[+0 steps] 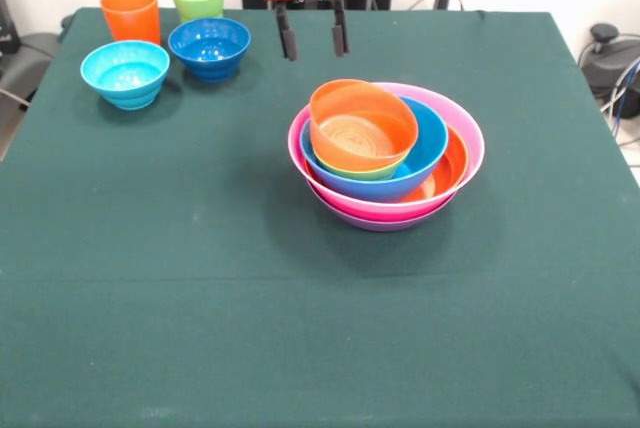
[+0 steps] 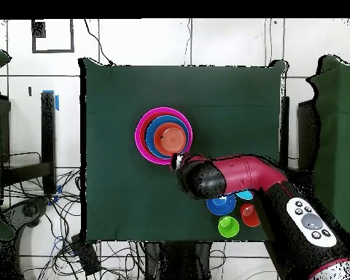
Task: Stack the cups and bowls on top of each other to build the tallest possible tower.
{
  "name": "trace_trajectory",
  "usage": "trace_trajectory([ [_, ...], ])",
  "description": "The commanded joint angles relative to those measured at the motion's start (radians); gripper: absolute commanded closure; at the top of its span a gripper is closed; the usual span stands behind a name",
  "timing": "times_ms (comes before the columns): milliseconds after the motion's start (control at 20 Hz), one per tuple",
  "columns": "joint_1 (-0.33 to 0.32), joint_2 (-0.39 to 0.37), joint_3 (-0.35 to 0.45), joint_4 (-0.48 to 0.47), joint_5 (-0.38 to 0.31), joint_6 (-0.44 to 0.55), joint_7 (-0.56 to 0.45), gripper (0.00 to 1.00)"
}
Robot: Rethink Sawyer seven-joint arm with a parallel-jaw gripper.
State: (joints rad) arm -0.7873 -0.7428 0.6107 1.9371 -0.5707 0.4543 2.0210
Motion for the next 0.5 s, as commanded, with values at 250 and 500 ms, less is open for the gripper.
trace_trajectory([
  [250, 0.034, 0.117, 0.032, -0.256, -0.011, 0.247, -0.199, 0.00],
  [500, 0.038, 0.134, 0.042, -0.289, -0.016, 0.290, -0.199, 0.00],
])
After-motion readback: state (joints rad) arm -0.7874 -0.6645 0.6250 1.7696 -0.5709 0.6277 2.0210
